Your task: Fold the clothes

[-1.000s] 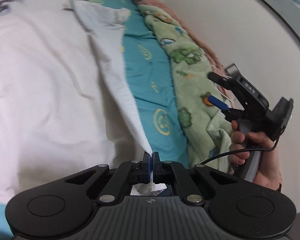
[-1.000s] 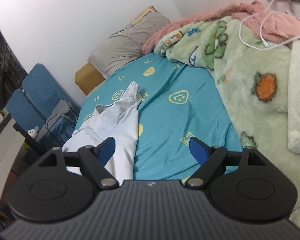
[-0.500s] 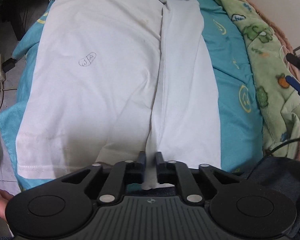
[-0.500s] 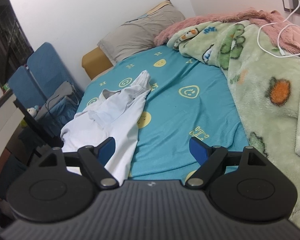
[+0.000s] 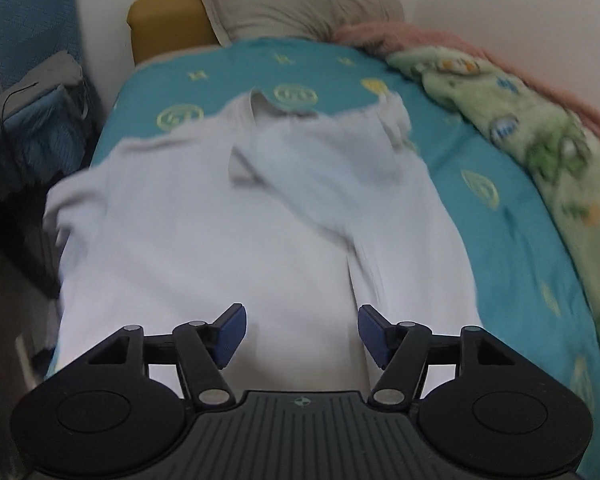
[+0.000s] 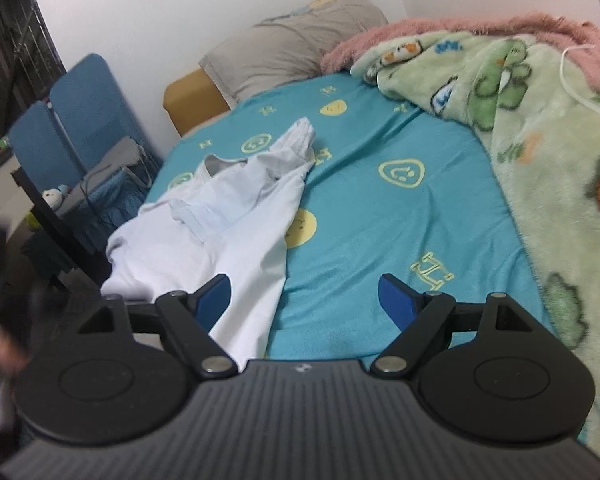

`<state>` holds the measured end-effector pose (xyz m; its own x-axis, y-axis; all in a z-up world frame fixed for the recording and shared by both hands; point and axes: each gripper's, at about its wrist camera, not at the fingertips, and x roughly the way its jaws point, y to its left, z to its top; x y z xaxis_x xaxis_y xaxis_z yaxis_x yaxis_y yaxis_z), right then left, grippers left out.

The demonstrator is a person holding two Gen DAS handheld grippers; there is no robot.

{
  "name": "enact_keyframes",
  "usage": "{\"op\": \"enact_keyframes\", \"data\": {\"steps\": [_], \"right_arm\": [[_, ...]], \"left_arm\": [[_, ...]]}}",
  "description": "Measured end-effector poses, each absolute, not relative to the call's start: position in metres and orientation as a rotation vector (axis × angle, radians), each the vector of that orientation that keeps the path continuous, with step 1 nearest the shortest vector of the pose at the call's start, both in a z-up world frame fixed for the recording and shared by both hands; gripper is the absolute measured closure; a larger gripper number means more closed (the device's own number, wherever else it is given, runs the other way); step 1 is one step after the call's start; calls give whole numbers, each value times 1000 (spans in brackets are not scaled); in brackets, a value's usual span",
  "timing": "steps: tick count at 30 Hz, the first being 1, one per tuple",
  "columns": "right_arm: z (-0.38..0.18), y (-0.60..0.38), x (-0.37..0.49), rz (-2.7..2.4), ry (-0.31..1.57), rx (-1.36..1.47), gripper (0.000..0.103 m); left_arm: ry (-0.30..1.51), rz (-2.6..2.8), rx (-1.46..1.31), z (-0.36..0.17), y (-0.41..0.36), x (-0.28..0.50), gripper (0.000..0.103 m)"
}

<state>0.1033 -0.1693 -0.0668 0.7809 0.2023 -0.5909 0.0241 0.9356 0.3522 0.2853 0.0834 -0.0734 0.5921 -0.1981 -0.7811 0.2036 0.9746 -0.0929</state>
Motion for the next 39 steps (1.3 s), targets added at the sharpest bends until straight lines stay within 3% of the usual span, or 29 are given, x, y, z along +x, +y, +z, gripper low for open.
{"op": "enact_keyframes", "data": {"steps": [8,15,18,19,20,22,30,35,37,39], "right_arm": [[-96,-168,146,85,660,365,21],[-123,-178,170,68,711,427,21],[-125,-178,170,68,707,428,21],[-125,-177,170,69,705,427,21],[-125,-177,170,69,705,427,21],[-123,-177,169,68,702,427,21],[-118,-176,165,65,689,415,21],[-116,-175,163,64,677,403,21],[-115,-174,163,67,674,396,21],[-115,-173,164,72,670,389,21]], "left_arm": [[828,-190,-125,-103,95,445,39],[884,-219,-105,-147,74,502,45],[861,-256,-86,-152,67,499,63],[855,-262,-74,-153,66,498,80],[846,-261,-68,-151,65,496,87],[817,-262,-71,-144,68,490,94],[632,-160,-171,-90,93,457,97],[676,76,-69,-111,95,461,96],[713,126,-43,-126,97,465,94],[733,137,-43,-133,100,463,83]]}}
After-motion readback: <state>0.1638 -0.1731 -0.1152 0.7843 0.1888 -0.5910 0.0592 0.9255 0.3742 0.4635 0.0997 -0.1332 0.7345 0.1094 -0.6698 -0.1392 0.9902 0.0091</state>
